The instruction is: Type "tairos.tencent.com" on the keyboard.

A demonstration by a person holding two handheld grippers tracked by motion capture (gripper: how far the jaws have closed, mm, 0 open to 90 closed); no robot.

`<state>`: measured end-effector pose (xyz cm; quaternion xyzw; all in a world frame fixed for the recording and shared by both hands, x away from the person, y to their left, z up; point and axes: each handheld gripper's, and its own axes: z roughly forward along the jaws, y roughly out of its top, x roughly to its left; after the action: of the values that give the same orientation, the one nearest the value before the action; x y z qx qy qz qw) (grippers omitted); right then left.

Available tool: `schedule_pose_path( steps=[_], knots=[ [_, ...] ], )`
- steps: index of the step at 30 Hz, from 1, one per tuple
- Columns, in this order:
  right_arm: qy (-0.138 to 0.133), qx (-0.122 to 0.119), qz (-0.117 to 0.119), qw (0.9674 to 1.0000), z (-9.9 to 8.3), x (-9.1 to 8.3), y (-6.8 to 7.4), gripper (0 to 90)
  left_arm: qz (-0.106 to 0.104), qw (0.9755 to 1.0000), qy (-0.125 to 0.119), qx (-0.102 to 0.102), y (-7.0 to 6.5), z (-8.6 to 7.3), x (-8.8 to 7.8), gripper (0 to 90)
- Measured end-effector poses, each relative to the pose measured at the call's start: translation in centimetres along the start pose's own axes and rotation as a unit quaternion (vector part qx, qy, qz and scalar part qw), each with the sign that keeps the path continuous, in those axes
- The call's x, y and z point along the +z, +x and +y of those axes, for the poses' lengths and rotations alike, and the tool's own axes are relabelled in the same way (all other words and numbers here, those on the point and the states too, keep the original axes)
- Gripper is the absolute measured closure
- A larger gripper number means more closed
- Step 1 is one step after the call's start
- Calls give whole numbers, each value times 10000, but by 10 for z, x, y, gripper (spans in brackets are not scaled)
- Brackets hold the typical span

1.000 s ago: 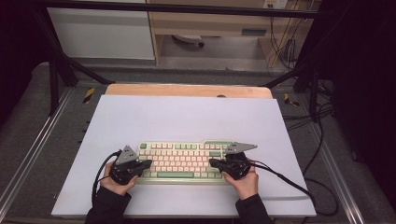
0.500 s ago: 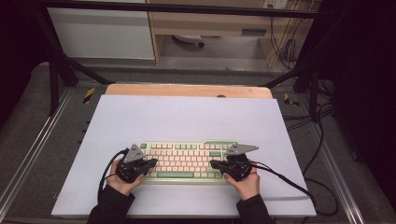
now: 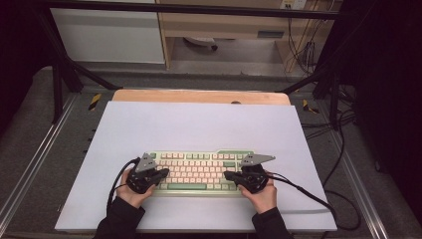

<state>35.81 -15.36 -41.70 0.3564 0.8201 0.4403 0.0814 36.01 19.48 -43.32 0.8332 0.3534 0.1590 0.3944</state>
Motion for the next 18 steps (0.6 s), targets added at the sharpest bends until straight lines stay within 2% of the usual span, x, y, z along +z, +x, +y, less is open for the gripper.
schedule_pose_path(
  steps=[8,18],
  knots=[
    [38,-14,-3,10000,-1,1,0,900,-32,10000,-50,-34,0,-1,-2,900],
    [-45,2,2,10000,0,-1,1,900,-71,9998,-136,-123,2,-4,-13,900]
  ],
)
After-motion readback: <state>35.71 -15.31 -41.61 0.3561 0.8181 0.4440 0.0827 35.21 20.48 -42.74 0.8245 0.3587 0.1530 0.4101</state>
